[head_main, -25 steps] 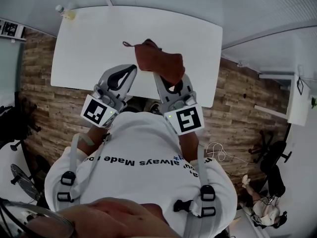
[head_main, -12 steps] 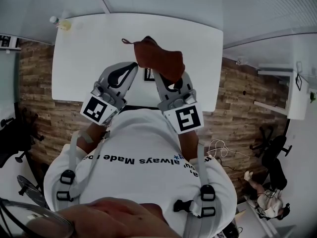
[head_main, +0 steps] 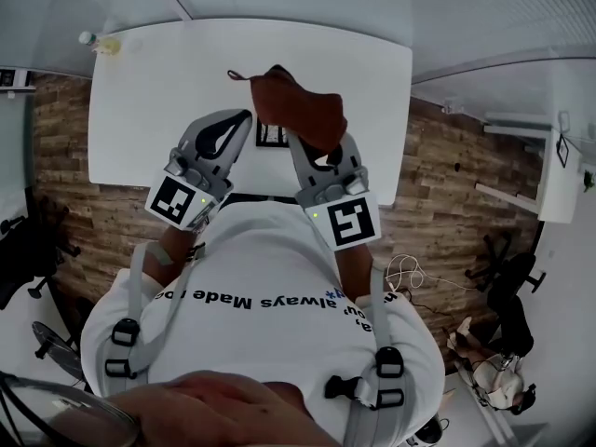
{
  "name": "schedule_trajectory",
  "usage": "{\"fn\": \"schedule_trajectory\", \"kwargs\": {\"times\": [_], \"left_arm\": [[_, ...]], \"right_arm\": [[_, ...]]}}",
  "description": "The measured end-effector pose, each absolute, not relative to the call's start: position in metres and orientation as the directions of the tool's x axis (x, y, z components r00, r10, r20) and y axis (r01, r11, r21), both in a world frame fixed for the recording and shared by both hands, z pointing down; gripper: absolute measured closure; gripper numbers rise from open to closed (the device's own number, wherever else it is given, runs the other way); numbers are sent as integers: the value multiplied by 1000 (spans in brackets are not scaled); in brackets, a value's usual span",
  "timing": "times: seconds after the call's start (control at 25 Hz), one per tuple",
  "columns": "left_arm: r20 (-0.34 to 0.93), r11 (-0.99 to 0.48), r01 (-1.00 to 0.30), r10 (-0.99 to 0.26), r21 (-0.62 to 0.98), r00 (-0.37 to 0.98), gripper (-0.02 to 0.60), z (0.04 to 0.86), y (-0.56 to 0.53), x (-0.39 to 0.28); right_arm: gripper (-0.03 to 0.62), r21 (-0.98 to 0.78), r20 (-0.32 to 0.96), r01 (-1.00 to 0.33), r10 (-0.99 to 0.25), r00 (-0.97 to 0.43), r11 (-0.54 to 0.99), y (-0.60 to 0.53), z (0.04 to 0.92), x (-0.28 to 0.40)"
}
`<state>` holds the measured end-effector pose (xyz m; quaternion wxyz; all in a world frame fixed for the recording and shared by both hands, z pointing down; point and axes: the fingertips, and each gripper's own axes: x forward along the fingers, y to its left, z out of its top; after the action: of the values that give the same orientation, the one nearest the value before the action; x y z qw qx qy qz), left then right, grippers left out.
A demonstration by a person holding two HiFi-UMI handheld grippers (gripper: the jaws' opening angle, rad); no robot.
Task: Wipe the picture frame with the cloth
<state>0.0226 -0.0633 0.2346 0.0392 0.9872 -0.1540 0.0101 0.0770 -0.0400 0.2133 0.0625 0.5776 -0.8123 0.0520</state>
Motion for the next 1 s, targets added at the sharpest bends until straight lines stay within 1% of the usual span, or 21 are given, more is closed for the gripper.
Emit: {"fn": "schedule_trajectory", "kwargs": {"times": [0.24,0.4,0.52,0.6,0.68,0.84,1.0], "left_arm": [[89,-943,-323,-316,76,945,580,269,-69,28],[176,-941,-330,-313,80,933,580,317,-76,30],[279,-934,-341,-301,105,912,580,363,-82,34],[326,-931,-342,-286,128,901,580,391,-84,32],[356,-932,-336,-270,138,895,580,418,-85,29],[385,-947,-305,-247,96,889,580,474,-95,29],[455,-945,-301,-213,130,865,580,529,-96,24]], "right_arm": [[574,-2,237,-936,-909,-344,353,-45,247,86],[576,15,308,-929,-885,-348,370,-55,290,90],[575,41,357,-920,-866,-350,389,-68,329,92],[574,70,407,-908,-843,-353,414,-74,356,88],[576,102,454,-891,-818,-354,443,-79,385,83],[574,188,516,-849,-785,-343,494,-94,448,77],[575,218,633,-791,-700,-331,571,-100,513,67]]}}
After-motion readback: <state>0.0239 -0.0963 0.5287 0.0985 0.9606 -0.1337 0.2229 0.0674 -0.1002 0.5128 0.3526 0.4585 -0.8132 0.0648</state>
